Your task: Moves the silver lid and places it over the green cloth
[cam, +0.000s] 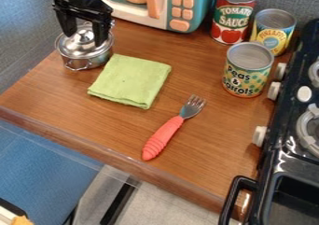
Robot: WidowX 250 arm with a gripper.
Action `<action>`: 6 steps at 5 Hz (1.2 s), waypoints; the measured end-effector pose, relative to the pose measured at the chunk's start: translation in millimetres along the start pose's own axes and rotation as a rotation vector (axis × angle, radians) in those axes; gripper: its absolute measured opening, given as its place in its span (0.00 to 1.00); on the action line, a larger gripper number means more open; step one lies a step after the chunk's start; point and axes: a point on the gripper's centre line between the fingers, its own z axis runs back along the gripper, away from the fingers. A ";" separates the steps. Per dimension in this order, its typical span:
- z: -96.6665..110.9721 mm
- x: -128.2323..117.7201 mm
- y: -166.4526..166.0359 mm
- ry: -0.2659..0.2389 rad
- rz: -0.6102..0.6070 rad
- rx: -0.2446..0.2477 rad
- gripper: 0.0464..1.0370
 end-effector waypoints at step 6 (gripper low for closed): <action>3.3 2.8 2.8 0.001 0.051 -0.024 0.24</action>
